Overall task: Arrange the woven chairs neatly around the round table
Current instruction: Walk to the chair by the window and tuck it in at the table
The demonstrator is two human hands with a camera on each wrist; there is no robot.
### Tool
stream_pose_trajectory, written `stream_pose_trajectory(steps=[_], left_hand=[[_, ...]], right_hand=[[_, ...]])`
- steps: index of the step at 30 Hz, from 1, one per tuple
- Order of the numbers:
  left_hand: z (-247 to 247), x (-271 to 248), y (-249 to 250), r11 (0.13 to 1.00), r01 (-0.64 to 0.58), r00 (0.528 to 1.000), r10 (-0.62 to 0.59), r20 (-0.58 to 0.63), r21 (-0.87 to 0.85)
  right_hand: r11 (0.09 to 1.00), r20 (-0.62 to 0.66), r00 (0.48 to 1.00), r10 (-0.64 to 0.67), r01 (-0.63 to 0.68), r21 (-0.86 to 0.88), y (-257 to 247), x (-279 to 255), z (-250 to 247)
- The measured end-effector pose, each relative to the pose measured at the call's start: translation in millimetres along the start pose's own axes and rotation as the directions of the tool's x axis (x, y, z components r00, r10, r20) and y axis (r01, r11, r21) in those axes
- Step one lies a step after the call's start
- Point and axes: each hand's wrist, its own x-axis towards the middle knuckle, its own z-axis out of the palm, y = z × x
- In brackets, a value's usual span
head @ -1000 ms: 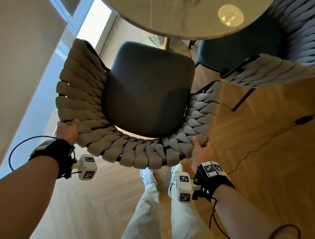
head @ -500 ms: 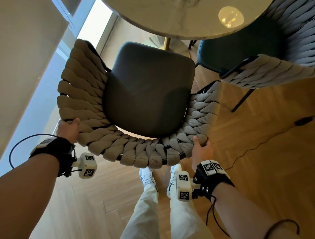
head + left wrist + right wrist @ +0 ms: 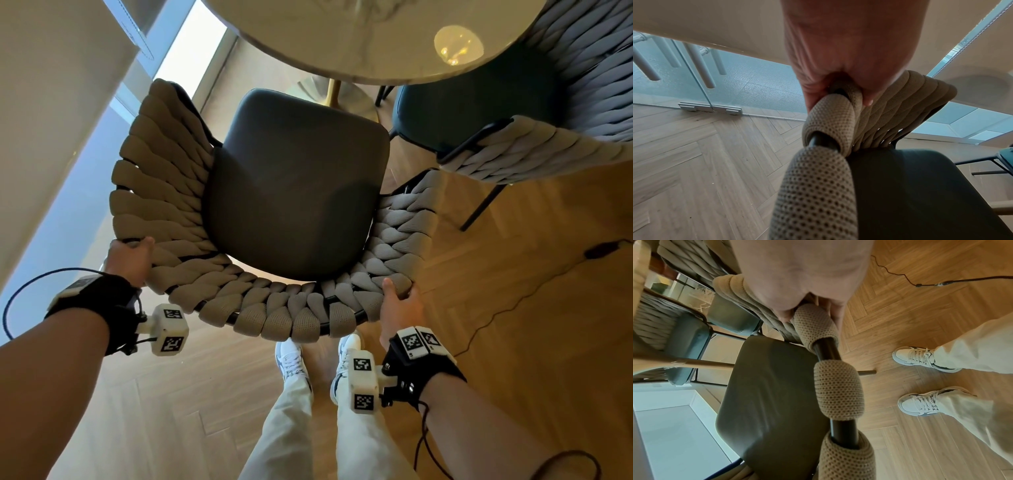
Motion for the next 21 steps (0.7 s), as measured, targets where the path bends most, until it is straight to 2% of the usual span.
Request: stream_pose_trajectory(steps=[8, 14, 16, 18, 21], left_hand=[[-0.3, -23.5, 6.2, 0.999, 0.001, 1.000, -0.001, 0.007, -0.034], [-2.9, 19.2, -21.9, 1.000, 0.028, 1.000, -0.028, 0.007, -0.005], [-3.4, -7.0, -3.9, 0.999, 0.045, 0.999, -0.045, 0.009, 0.003], [-1.5, -42.3, 17.6, 0.998, 0.028, 0.999, -0.026, -0.045, 0.050], [3.7, -75.4, 35.0, 0.994, -0.050, 0.968, 0.071, -0.239, 0.093]], right_hand=[[0.999, 0.015, 1.000, -0.014, 0.013, 0.039, 2.9, -1.4, -2.3], [0.997, 0.031, 1.000, 0.003, -0.006, 0.072, 8.2, -1.8, 0.4], [0.996, 0.047, 0.999, 0.001, -0.005, 0.087, 6.6, -2.0, -1.7], [0.994, 0.069, 0.998, -0.009, 0.002, 0.107, 5.7, -1.4, -4.6], [0.985, 0.171, 0.985, 0.020, -0.049, 0.164, 1.7, -2.2, -15.3]])
